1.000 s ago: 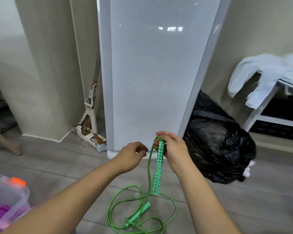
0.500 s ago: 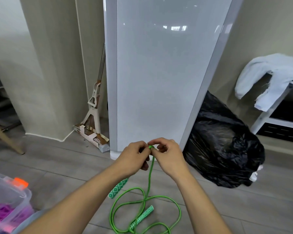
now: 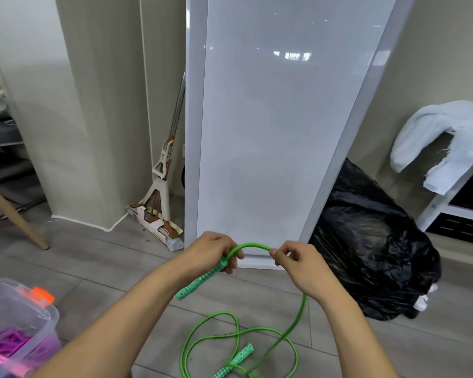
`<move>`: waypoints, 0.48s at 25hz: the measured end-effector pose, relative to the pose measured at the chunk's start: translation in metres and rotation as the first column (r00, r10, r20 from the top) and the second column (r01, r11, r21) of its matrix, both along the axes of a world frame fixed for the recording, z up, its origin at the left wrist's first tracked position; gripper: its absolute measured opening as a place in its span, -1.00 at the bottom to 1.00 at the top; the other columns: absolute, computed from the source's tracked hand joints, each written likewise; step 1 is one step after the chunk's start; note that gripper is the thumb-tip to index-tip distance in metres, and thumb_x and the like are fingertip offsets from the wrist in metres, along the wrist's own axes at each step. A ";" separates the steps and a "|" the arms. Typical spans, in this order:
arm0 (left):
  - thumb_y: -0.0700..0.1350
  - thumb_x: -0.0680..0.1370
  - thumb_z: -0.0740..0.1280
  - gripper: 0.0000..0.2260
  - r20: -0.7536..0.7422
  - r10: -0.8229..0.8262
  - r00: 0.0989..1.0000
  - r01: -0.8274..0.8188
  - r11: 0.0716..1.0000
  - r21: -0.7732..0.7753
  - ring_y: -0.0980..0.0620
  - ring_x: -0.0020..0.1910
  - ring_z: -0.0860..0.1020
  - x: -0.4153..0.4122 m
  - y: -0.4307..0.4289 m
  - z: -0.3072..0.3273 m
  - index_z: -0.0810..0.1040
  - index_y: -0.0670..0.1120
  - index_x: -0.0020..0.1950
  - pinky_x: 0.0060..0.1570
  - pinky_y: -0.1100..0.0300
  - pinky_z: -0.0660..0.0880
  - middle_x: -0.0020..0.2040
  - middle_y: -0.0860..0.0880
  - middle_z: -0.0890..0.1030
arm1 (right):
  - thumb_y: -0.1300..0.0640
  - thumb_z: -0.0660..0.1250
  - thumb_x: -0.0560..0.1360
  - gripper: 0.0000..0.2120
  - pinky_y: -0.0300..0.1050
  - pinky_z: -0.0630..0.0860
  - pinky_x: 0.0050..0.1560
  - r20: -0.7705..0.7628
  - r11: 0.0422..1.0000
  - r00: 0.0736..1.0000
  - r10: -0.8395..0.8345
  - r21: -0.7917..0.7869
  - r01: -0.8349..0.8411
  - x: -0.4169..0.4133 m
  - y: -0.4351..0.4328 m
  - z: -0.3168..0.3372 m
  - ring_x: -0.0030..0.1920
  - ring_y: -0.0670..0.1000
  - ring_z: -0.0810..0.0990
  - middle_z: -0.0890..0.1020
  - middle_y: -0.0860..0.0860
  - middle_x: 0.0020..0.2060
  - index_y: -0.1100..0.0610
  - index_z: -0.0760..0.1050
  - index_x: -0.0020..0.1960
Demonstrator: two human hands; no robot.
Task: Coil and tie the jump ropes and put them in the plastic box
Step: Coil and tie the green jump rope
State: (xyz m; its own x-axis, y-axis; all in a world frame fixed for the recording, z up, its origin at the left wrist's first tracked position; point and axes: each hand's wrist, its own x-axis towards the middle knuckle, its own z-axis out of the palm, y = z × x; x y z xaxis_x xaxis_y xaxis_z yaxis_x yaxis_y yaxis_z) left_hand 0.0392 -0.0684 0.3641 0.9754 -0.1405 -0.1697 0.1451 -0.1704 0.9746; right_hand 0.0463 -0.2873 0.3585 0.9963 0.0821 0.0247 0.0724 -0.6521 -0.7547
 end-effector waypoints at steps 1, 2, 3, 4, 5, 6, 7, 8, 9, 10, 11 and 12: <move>-0.23 0.63 0.12 -0.69 -0.022 -0.071 0.997 0.070 0.997 -0.045 -0.09 -0.32 0.56 -0.002 -0.003 0.000 0.65 -0.28 -0.05 -0.13 0.04 0.56 -0.32 -0.16 0.61 | -0.09 0.40 0.53 -0.72 -0.15 0.24 -0.37 0.053 1.000 0.998 0.024 0.013 -0.025 -0.001 0.004 0.002 -0.51 -0.14 0.28 0.37 -0.13 -0.58 0.04 0.58 -0.28; -0.20 0.66 0.12 -0.70 -0.034 -0.120 0.992 0.116 0.988 -0.101 -0.06 -0.37 0.54 -0.004 -0.005 -0.001 0.64 -0.26 0.00 -0.19 0.07 0.56 -0.34 -0.12 0.57 | -0.09 0.40 0.53 -0.74 -0.14 0.22 -0.36 0.085 0.997 0.995 0.060 0.047 -0.065 -0.003 0.010 0.004 -0.49 -0.13 0.27 0.36 -0.11 -0.55 0.02 0.59 -0.27; -0.17 0.68 0.13 -0.71 -0.032 -0.145 0.989 0.139 0.981 -0.137 -0.01 -0.43 0.47 -0.005 -0.008 -0.002 0.62 -0.23 0.02 -0.30 0.14 0.52 -0.36 -0.07 0.51 | -0.09 0.40 0.53 -0.75 -0.14 0.21 -0.36 0.103 0.993 0.991 0.084 0.079 -0.093 -0.005 0.016 0.005 -0.47 -0.13 0.26 0.36 -0.10 -0.53 0.00 0.59 -0.26; -0.15 0.70 0.12 -0.72 -0.016 -0.148 0.989 0.145 0.982 -0.121 0.05 -0.48 0.37 -0.005 -0.008 -0.003 0.60 -0.20 0.03 -0.40 0.20 0.42 -0.36 -0.02 0.43 | -0.09 0.39 0.53 -0.76 -0.15 0.21 -0.38 0.111 0.990 0.989 0.095 0.091 -0.105 -0.007 0.021 0.006 -0.47 -0.12 0.26 0.35 -0.10 -0.52 -0.01 0.60 -0.25; -0.13 0.70 0.12 -0.73 0.022 -0.132 0.991 0.133 0.991 -0.031 0.09 -0.50 0.30 -0.004 -0.005 -0.004 0.58 -0.16 0.02 -0.45 0.25 0.33 -0.35 0.00 0.39 | -0.08 0.38 0.54 -0.77 -0.17 0.19 -0.40 0.107 0.990 0.989 0.103 0.084 -0.112 -0.007 0.023 0.006 -0.48 -0.12 0.26 0.35 -0.11 -0.54 -0.01 0.61 -0.24; -0.11 0.70 0.11 -0.74 0.085 -0.098 0.992 0.087 0.988 0.126 0.12 -0.50 0.29 -0.001 0.001 -0.005 0.57 -0.12 0.01 -0.46 0.27 0.28 -0.34 0.01 0.39 | -0.07 0.37 0.55 -0.78 -0.20 0.19 -0.42 0.093 0.991 0.989 0.114 0.065 -0.120 -0.007 0.022 0.005 -0.49 -0.13 0.26 0.34 -0.13 -0.55 -0.01 0.62 -0.22; -0.09 0.70 0.11 -0.75 0.169 -0.058 0.984 0.008 0.959 0.284 0.14 -0.47 0.32 0.001 0.008 -0.005 0.55 -0.08 0.00 -0.44 0.26 0.28 -0.32 0.02 0.42 | -0.05 0.36 0.56 -0.78 -0.23 0.18 -0.43 0.074 0.992 0.990 0.119 0.041 -0.123 -0.007 0.018 0.005 -0.51 -0.13 0.26 0.34 -0.13 -0.56 0.01 0.64 -0.20; -0.08 0.70 0.11 -0.76 0.259 -0.004 0.966 -0.098 0.920 0.380 0.12 -0.42 0.37 0.005 0.015 -0.005 0.54 -0.06 0.00 -0.41 0.22 0.31 -0.30 0.01 0.45 | -0.03 0.35 0.57 -0.78 -0.26 0.18 -0.45 0.059 0.994 0.992 0.112 0.007 -0.113 -0.006 0.012 0.005 -0.51 -0.13 0.27 0.34 -0.13 -0.56 0.02 0.64 -0.19; -0.08 0.70 0.10 -0.77 0.325 0.065 0.944 -0.198 0.897 0.394 0.07 -0.38 0.38 0.008 0.022 -0.005 0.53 -0.05 0.00 -0.38 0.19 0.32 -0.29 -0.01 0.46 | -0.03 0.34 0.58 -0.77 -0.28 0.20 -0.45 0.054 0.996 0.995 0.089 -0.037 -0.087 -0.005 0.006 0.005 -0.51 -0.14 0.29 0.35 -0.12 -0.55 0.02 0.64 -0.19; -0.08 0.70 0.10 -0.77 0.361 0.138 0.922 -0.277 0.888 0.366 0.04 -0.38 0.37 0.011 0.027 -0.005 0.52 -0.07 0.01 -0.38 0.17 0.31 -0.30 -0.02 0.45 | -0.05 0.34 0.58 -0.75 -0.29 0.22 -0.45 0.060 0.996 0.997 0.051 -0.078 -0.046 -0.004 0.000 0.005 -0.51 -0.14 0.31 0.37 -0.10 -0.54 0.01 0.64 -0.21; -0.08 0.70 0.10 -0.77 0.368 0.200 0.908 -0.328 0.885 0.330 0.03 -0.41 0.33 0.014 0.031 -0.005 0.52 -0.08 0.01 -0.41 0.17 0.28 -0.33 -0.04 0.43 | -0.07 0.33 0.58 -0.73 -0.26 0.25 -0.44 0.074 0.994 0.997 0.002 -0.107 0.006 -0.003 -0.005 0.005 -0.49 -0.13 0.33 0.39 -0.09 -0.52 0.00 0.63 -0.22; -0.09 0.70 0.09 -0.75 0.342 0.246 0.907 -0.351 0.891 0.289 0.04 -0.45 0.29 0.017 0.032 -0.006 0.53 -0.10 0.00 -0.44 0.18 0.24 -0.35 -0.04 0.40 | -0.09 0.32 0.58 -0.72 -0.21 0.27 -0.42 0.095 0.993 0.994 -0.052 -0.104 0.061 -0.002 -0.007 0.006 -0.49 -0.12 0.34 0.41 -0.08 -0.52 0.00 0.63 -0.24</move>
State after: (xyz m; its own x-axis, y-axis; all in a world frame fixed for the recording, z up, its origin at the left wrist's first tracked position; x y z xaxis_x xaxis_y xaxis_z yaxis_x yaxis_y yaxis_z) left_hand 0.0564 -0.0366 0.3585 0.9736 0.1798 0.1408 -0.0360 -0.4883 0.8720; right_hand 0.0439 -0.2942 0.3641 0.9933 0.0327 0.1107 0.0992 -0.7334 -0.6725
